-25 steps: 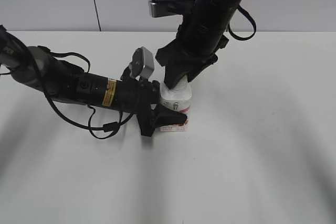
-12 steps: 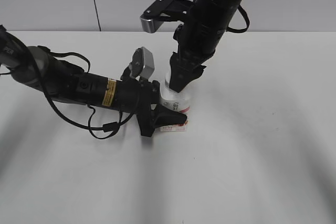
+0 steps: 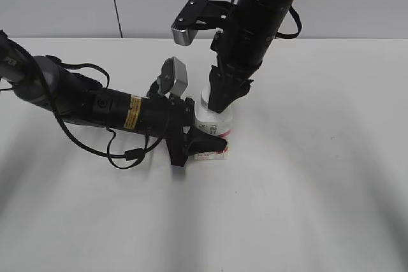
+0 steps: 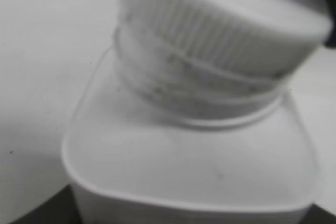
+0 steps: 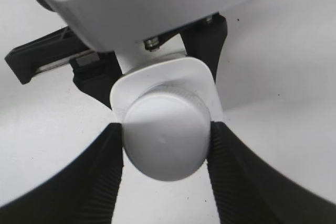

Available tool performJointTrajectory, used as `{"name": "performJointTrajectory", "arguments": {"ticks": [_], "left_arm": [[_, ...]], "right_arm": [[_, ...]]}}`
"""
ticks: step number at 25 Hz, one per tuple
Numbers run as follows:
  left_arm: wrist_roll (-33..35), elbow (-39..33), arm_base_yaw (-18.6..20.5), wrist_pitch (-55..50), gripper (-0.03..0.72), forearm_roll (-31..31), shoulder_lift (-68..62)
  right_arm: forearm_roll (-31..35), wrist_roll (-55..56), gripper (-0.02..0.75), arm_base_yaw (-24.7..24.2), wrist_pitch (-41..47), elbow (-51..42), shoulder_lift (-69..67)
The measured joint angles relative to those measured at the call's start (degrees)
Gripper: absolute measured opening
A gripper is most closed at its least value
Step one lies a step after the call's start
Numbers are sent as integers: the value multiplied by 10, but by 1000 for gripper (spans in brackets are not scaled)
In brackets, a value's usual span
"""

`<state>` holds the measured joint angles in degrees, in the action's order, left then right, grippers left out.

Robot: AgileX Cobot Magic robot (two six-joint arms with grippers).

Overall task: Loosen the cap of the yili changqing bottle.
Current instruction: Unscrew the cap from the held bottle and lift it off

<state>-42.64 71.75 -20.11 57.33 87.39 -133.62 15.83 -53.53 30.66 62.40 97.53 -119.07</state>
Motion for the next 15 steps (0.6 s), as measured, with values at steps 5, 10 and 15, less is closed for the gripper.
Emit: {"name": "performJointTrajectory", "arguments": {"ticks": [5,10,15], "left_arm": [[0,0,0,1,389,2,0],[0,0,0,2,389,3,0],[0,0,-1,3,389,6,0]], "right_arm": [[-1,0,396,0,6,1,0],[-8,-2,396,1,26,14,-1],[-22,-3,389,1,58,39,-1]]}}
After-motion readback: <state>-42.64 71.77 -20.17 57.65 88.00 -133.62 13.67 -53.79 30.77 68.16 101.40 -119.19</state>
